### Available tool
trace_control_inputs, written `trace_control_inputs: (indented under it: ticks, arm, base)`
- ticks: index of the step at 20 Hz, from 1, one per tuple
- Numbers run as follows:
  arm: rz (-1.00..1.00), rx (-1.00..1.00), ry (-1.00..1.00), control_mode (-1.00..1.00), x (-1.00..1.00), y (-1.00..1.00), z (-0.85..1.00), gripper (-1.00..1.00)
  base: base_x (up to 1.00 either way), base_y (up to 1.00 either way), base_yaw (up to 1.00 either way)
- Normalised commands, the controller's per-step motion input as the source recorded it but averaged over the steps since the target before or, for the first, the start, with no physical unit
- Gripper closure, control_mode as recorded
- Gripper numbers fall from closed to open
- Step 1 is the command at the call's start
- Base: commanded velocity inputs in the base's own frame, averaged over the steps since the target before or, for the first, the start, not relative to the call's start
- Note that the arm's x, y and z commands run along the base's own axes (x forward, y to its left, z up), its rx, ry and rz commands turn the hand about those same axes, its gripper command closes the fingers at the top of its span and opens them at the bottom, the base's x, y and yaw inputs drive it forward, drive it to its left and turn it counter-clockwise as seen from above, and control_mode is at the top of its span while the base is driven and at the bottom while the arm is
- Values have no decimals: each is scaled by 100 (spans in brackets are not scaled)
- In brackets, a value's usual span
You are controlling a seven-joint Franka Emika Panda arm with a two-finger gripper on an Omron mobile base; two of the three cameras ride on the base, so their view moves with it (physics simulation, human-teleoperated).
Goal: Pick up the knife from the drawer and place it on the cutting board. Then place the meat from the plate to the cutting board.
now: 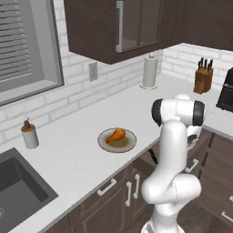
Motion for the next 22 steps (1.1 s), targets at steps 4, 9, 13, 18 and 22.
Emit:
trace_control_inputs:
  ticks: [4, 9, 13, 18, 22]
  arm:
    - [1, 3, 10, -100, -81, -97, -50, -100]
    - [0, 13, 1, -100, -96, -100, 2, -100]
    - [3, 15, -7, -100, -94, -74, 69, -100]
    - [11, 4, -12, -100, -45, -4, 100, -100]
    - [1, 0, -17, -100, -2, 69, 98, -100]
  base:
    - [0, 0, 0]
    - [0, 0, 0]
    - [0, 0, 0]
    - [0, 0, 0]
    - [0, 0, 0]
